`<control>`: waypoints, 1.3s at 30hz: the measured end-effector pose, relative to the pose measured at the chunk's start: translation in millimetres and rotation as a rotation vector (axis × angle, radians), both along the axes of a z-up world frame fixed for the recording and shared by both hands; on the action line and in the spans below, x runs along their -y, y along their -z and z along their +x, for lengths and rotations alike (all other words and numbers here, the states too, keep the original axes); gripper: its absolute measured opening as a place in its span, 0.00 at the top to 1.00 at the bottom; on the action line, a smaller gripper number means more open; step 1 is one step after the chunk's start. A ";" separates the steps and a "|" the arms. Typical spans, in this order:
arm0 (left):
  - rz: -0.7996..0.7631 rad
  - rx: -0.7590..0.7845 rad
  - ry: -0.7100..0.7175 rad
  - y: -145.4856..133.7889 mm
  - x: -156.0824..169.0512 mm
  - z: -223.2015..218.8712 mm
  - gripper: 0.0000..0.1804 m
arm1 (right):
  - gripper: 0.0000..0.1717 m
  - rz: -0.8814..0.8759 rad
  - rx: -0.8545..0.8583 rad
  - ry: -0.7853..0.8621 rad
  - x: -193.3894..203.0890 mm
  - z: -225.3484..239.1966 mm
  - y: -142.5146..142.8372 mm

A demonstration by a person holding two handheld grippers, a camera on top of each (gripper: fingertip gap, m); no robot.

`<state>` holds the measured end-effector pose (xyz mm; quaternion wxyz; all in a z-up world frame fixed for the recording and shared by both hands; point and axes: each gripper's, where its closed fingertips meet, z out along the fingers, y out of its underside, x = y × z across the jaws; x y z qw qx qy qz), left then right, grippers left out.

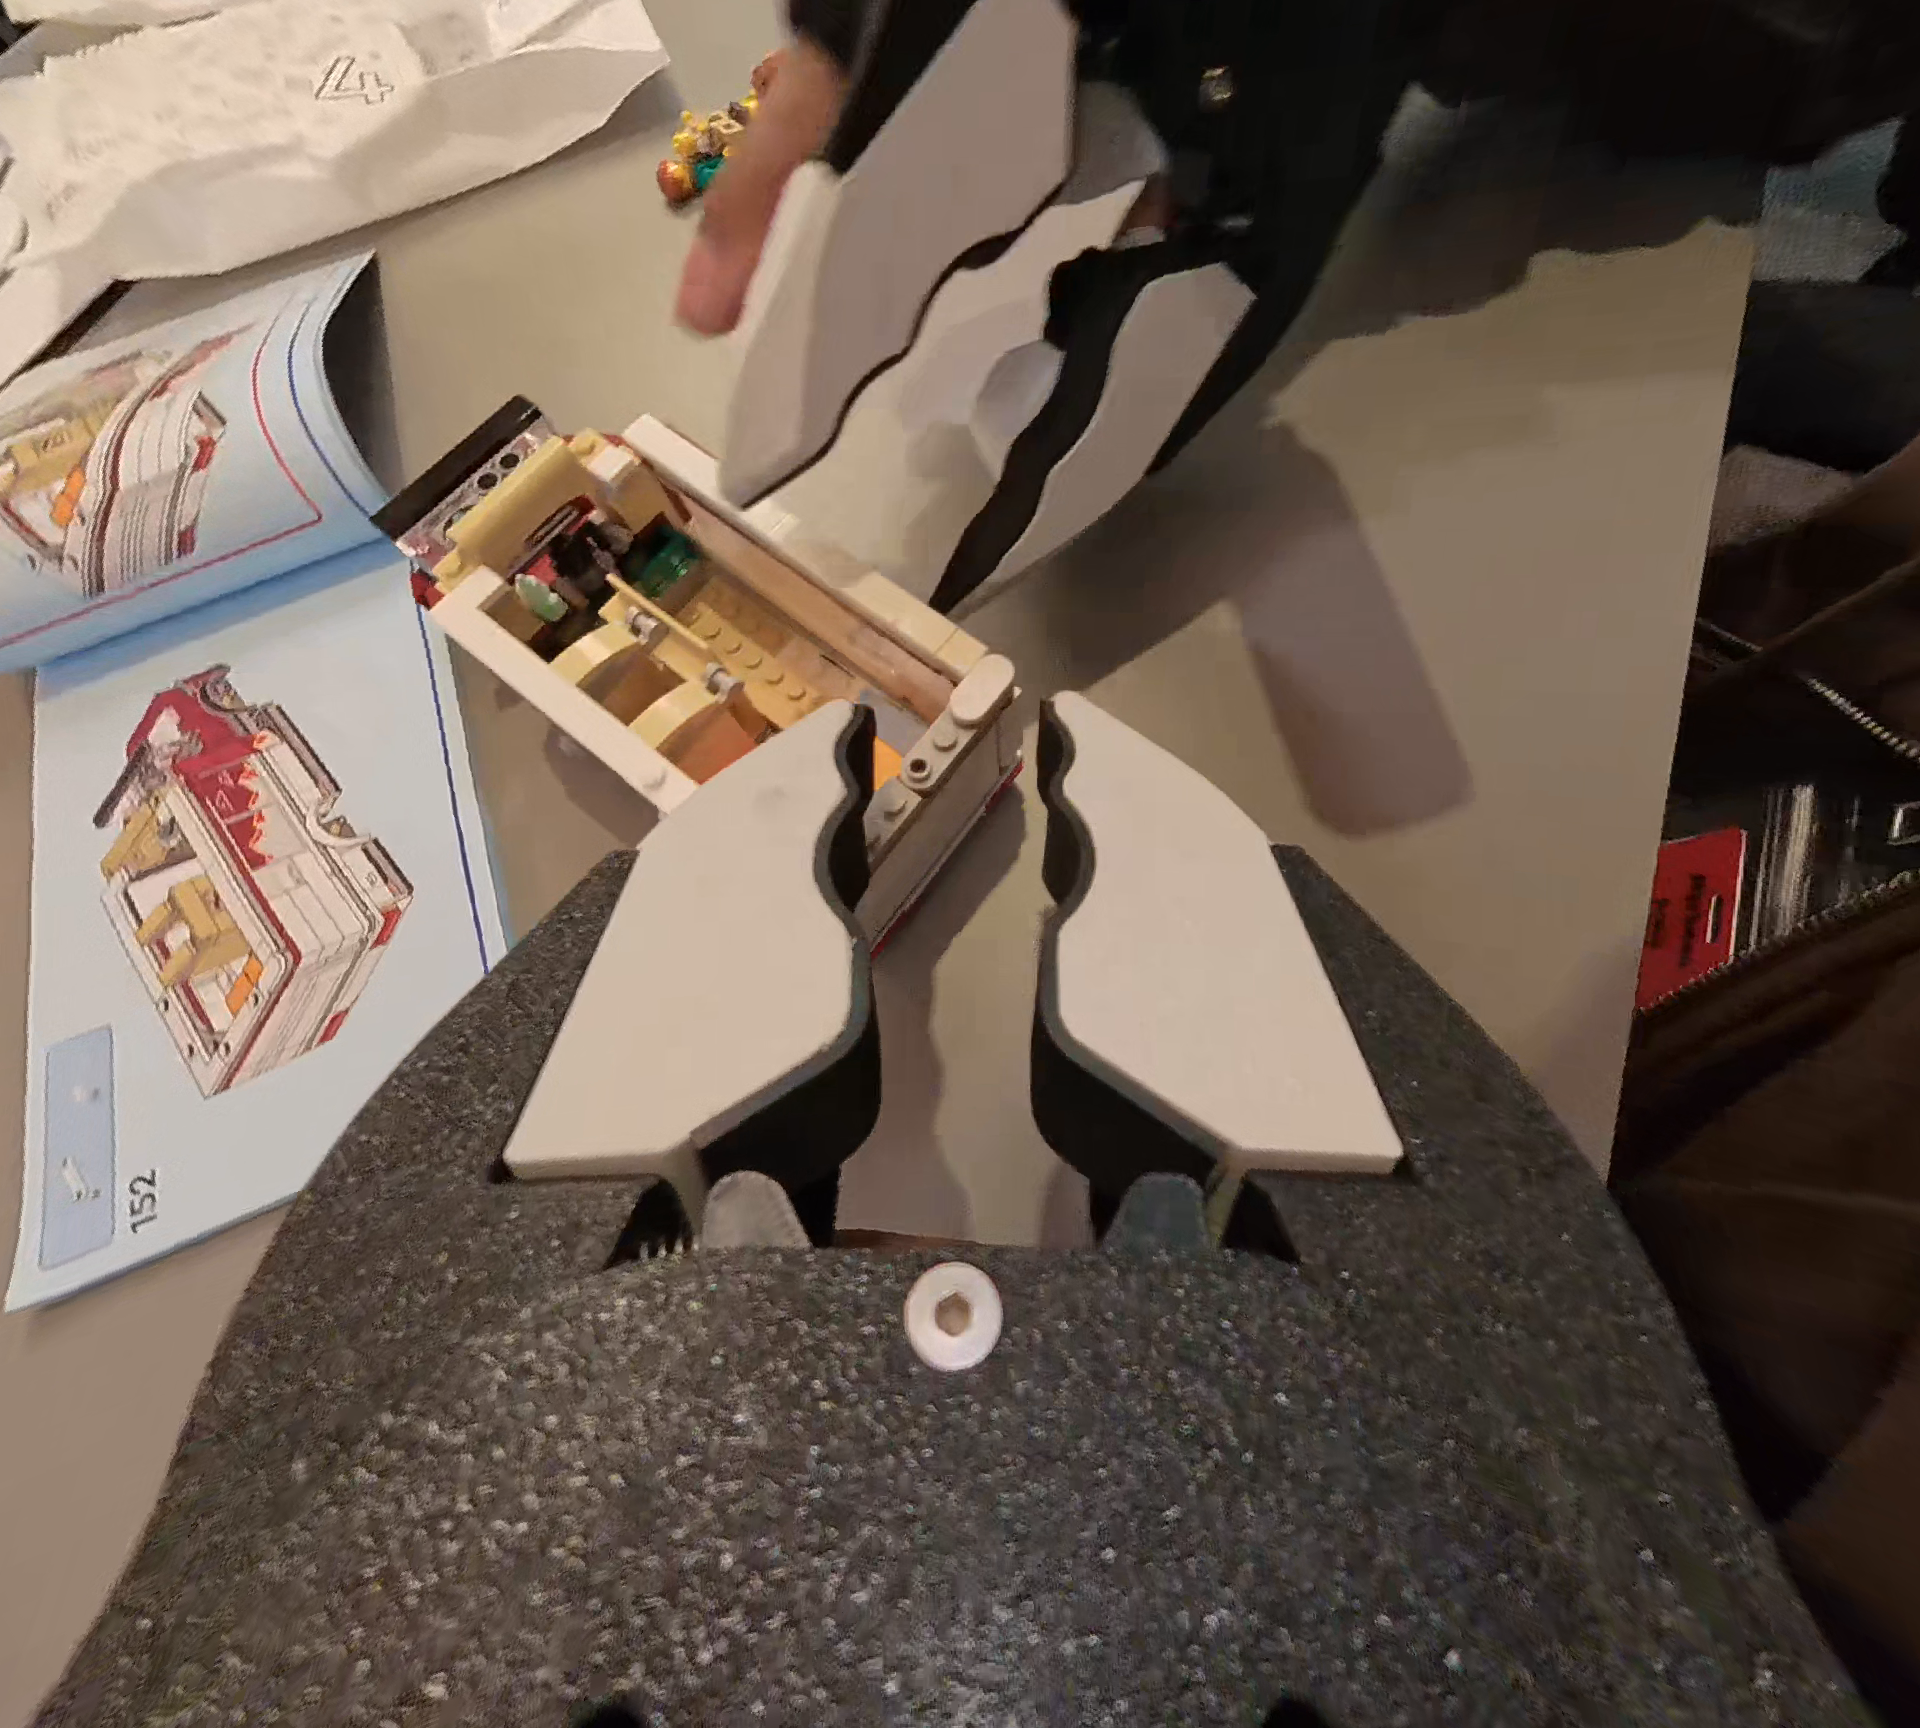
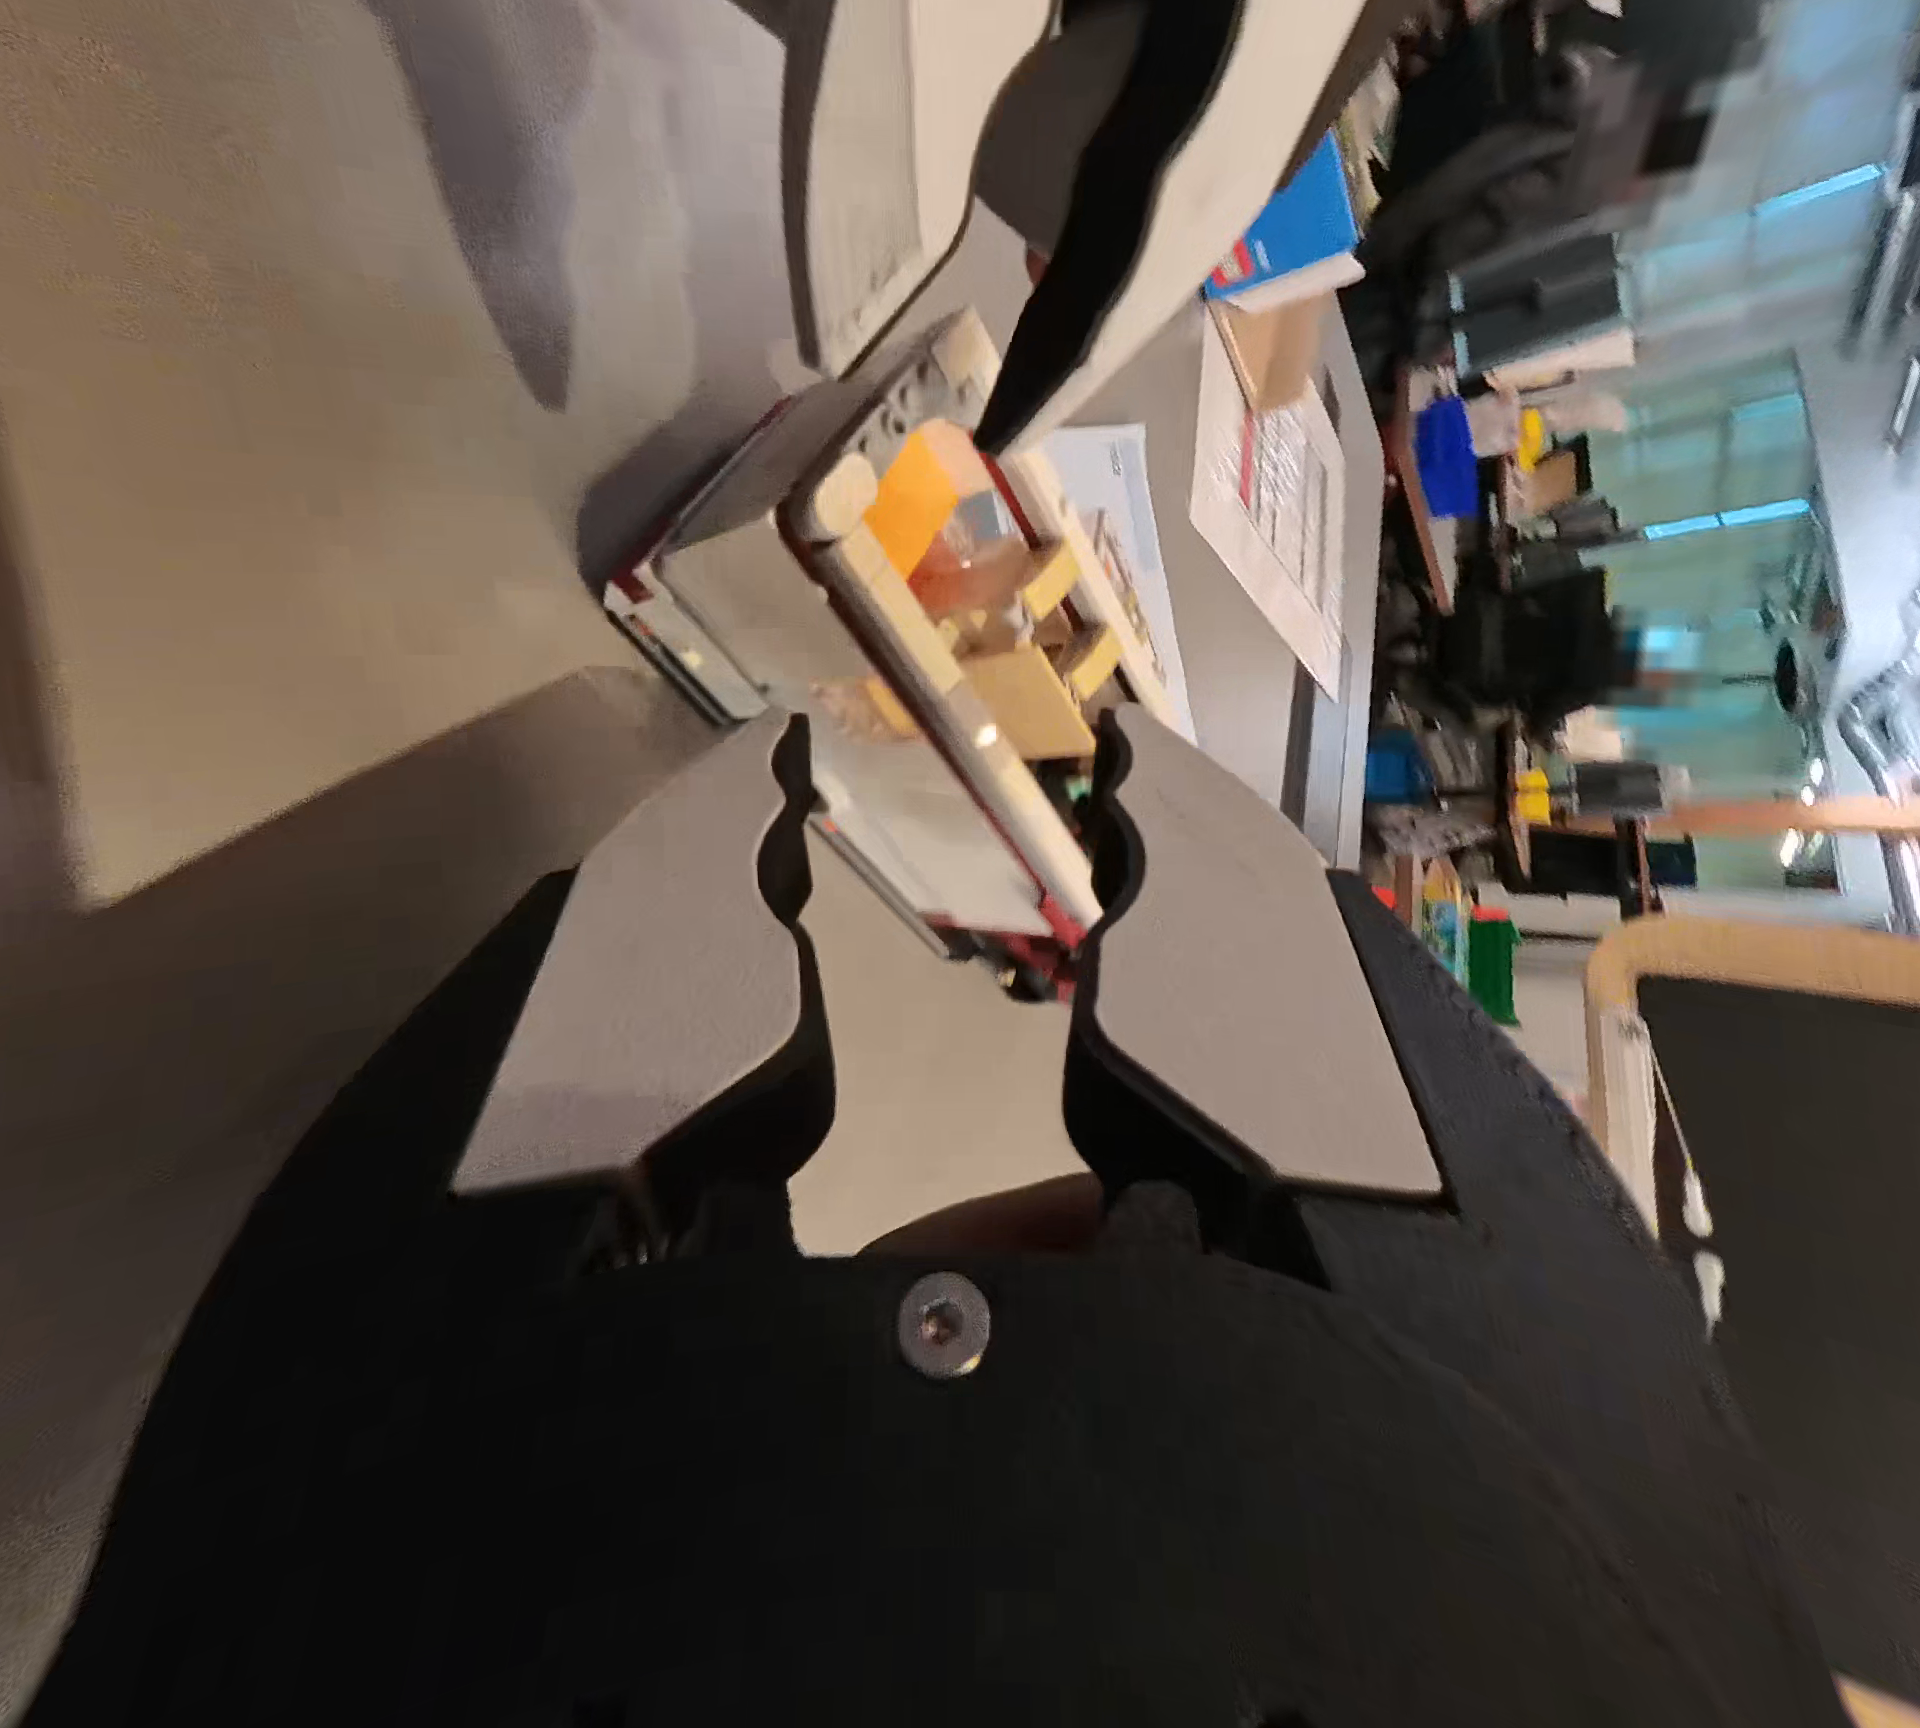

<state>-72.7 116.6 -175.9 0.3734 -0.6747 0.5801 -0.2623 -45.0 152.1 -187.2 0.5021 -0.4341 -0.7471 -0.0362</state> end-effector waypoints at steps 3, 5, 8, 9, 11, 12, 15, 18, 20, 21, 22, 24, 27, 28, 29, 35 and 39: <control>0.074 -0.070 0.089 3.4 3.2 1.6 0.85 | 0.70 -0.026 -0.001 -0.062 -1.5 -12.0 1.4; 0.111 -0.119 0.166 5.8 6.5 2.4 0.86 | 0.72 -0.044 -0.038 -0.084 1.7 -16.3 0.5; 0.135 -0.187 0.258 9.3 6.7 3.6 0.88 | 0.74 -0.046 -0.040 -0.101 5.9 -17.9 5.4; 0.142 -0.207 0.281 10.0 5.3 3.3 0.89 | 0.74 -0.035 -0.035 -0.097 5.0 -17.9 5.8; 0.150 -0.245 0.314 10.5 1.3 2.2 0.92 | 0.75 -0.051 -0.045 -0.100 6.9 -20.2 5.5; 0.148 -0.262 0.327 10.3 -0.4 1.6 0.93 | 0.76 -0.058 -0.048 -0.104 8.0 -21.4 5.8; 0.134 -0.305 0.370 8.8 -2.3 -0.9 0.95 | 0.78 -0.060 -0.032 -0.106 8.3 -22.6 10.2; 0.114 -0.351 0.413 9.5 -3.4 -4.8 0.96 | 0.78 -0.078 -0.019 -0.106 8.4 -23.0 15.1; 0.091 -0.371 0.427 9.6 -4.4 -5.5 0.96 | 0.78 -0.082 -0.025 -0.107 8.3 -23.5 15.4; 0.085 -0.376 0.430 9.4 -5.0 -4.9 0.95 | 0.78 -0.085 -0.026 -0.106 8.4 -23.5 15.3; 0.083 -0.387 0.434 9.4 -5.4 -4.7 0.95 | 0.78 -0.088 -0.025 -0.106 8.2 -23.4 15.4; 0.088 -0.407 0.444 9.6 -5.6 -4.3 0.94 | 0.78 -0.088 -0.023 -0.104 8.0 -23.3 15.6; 0.081 -0.433 0.456 10.1 -4.4 -4.6 0.93 | 0.78 -0.091 -0.023 -0.102 7.8 -23.4 15.8; 0.076 -0.441 0.462 10.7 -3.4 -5.1 0.93 | 0.78 -0.092 -0.024 -0.102 7.7 -23.4 15.8; 0.072 -0.447 0.466 11.1 -2.6 -5.3 0.93 | 0.78 -0.093 -0.025 -0.102 7.6 -23.5 15.9; 0.077 -0.472 0.467 10.6 -4.0 -5.3 0.92 | 0.78 -0.098 -0.027 -0.101 7.3 -23.8 16.4; 0.066 -0.479 0.471 8.6 -3.7 -5.9 0.92 | 0.78 -0.097 -0.025 -0.101 7.1 -24.1 16.6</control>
